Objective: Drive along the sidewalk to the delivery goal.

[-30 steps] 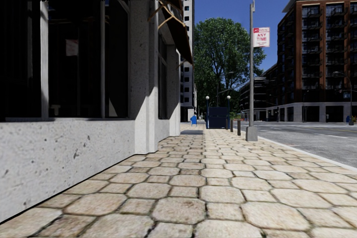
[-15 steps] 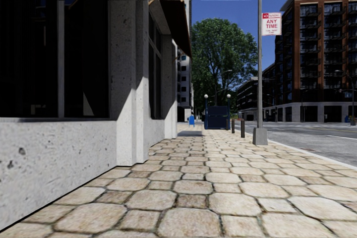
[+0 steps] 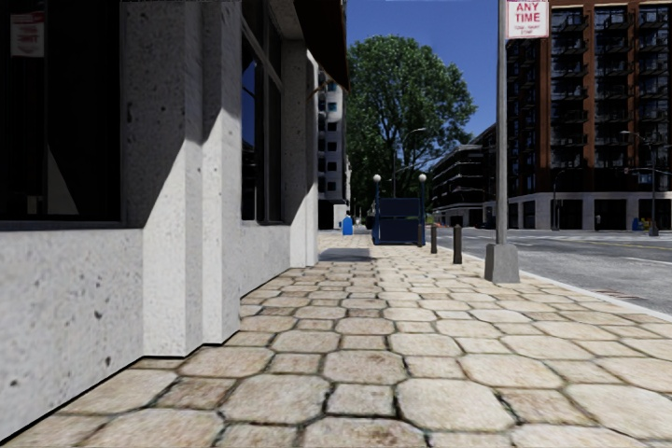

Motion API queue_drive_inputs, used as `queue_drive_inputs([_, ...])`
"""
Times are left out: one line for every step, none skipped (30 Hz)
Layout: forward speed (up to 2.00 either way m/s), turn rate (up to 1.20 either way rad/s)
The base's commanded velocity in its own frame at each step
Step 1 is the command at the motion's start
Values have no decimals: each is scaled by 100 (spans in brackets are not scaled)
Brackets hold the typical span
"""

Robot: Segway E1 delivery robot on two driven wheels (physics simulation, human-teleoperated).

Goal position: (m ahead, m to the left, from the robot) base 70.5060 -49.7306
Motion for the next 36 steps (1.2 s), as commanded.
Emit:
queue_drive_inputs([200, -26])
queue_drive_inputs([200, -26])
queue_drive_inputs([200, -26])
queue_drive_inputs([200, -26])
queue_drive_inputs([200, -26])
queue_drive_inputs([200, -26])
queue_drive_inputs([200, -26])
queue_drive_inputs([200, -26])
queue_drive_inputs([200, 0])
queue_drive_inputs([200, 0])
queue_drive_inputs([200, 0])
queue_drive_inputs([200, 0])
queue_drive_inputs([200, 0])
queue_drive_inputs([200, 0])
queue_drive_inputs([200, 0])
queue_drive_inputs([200, 0])
queue_drive_inputs([200, 0])
queue_drive_inputs([200, 0])
queue_drive_inputs([200, 0])
queue_drive_inputs([200, 0])
queue_drive_inputs([200, 0])
queue_drive_inputs([200, 0])
queue_drive_inputs([200, 0])
queue_drive_inputs([200, 0])
queue_drive_inputs([200, 0])
queue_drive_inputs([200, 0])
queue_drive_inputs([200, 0])
queue_drive_inputs([200, 0])
queue_drive_inputs([200, 0])
queue_drive_inputs([200, 0])
queue_drive_inputs([200, 0])
queue_drive_inputs([200, 0])
queue_drive_inputs([200, 0])
queue_drive_inputs([200, 0])
queue_drive_inputs([200, 0])
queue_drive_inputs([200, -1])
